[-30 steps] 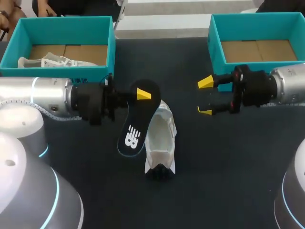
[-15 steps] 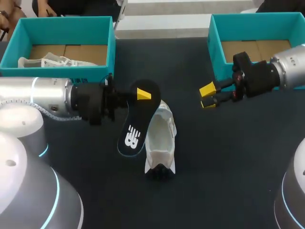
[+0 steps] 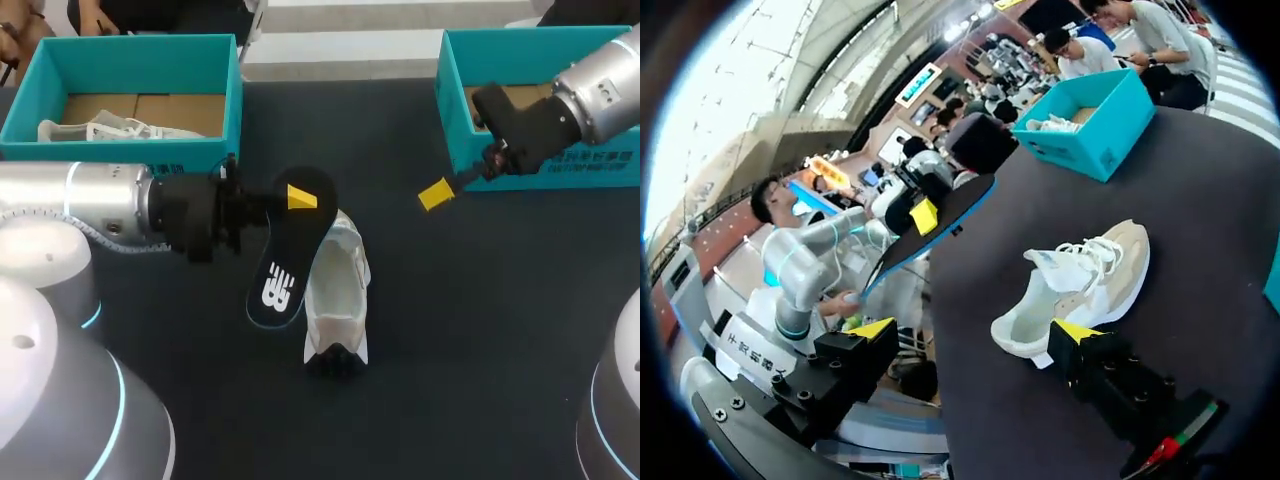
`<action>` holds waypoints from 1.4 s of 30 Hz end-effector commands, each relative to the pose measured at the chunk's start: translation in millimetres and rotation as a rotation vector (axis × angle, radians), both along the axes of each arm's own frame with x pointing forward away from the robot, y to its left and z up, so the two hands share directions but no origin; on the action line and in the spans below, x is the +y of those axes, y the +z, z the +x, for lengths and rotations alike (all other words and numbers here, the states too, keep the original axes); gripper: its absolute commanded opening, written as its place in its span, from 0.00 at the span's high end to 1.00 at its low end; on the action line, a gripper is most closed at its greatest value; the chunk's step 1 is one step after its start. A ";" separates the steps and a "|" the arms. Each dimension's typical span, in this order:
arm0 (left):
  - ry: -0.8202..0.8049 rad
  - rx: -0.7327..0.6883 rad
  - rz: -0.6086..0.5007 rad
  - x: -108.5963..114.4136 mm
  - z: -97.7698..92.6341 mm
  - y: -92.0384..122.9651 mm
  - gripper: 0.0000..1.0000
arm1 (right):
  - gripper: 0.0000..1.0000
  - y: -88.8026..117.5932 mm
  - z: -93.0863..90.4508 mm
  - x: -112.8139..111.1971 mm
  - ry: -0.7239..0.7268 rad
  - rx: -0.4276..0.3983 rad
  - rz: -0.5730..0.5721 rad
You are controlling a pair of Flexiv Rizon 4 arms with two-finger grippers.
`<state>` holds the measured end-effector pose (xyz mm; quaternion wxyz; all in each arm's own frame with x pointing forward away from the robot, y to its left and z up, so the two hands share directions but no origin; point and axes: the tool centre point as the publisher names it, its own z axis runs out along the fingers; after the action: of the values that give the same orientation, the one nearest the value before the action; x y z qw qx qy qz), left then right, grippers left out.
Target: Take the shoe out of the shoebox, open the shoe tongue, remove and reinsert the insole, then place the shoe into the shoebox
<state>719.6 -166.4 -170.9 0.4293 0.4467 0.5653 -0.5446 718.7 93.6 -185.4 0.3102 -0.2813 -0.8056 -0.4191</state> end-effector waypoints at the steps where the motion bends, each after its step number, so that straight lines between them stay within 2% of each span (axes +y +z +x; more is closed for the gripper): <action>1: 0.003 -0.002 -0.001 -1.1 -0.8 -0.5 1.00 | 0.00 -7.8 9.7 -9.4 0.001 -0.109 -0.097; 3: 0.003 -0.002 -0.001 -1.1 -0.8 -0.5 1.00 | 0.00 -10.9 14.3 -15.6 0.017 -0.224 -0.156; 5: 0.003 -0.002 -0.001 -1.1 -0.8 -0.5 1.00 | 0.00 -14.2 17.5 -21.1 0.065 -0.282 -0.254; 29: 0.003 -0.002 -0.001 -1.1 -0.8 -0.5 1.00 | 0.00 -14.2 17.5 -21.1 0.065 -0.282 -0.254; 31: 0.003 -0.002 -0.001 -1.1 -0.8 -0.5 1.00 | 0.00 -17.0 14.9 -20.0 0.074 -0.401 -0.283; 35: 0.003 -0.002 -0.001 -1.1 -0.8 -0.5 1.00 | 0.00 -15.6 12.8 -16.1 0.214 -0.633 -0.336; 37: -0.001 0.077 -0.017 2.4 -6.8 -2.6 1.00 | 0.00 -13.2 13.5 -13.6 0.277 -0.787 -0.296; 39: -0.006 0.126 -0.011 5.8 -12.3 -5.2 1.00 | 0.00 -9.5 13.6 -10.9 0.349 -0.896 -0.256; 42: -0.024 0.205 -0.004 8.2 -17.8 -12.0 1.00 | 0.00 -9.7 14.7 -8.7 0.420 -0.943 -0.229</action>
<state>705.5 -164.4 -181.2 0.3722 0.3962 0.5947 -0.5923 739.0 85.6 -195.5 0.0496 -0.0890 -0.9378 -0.3319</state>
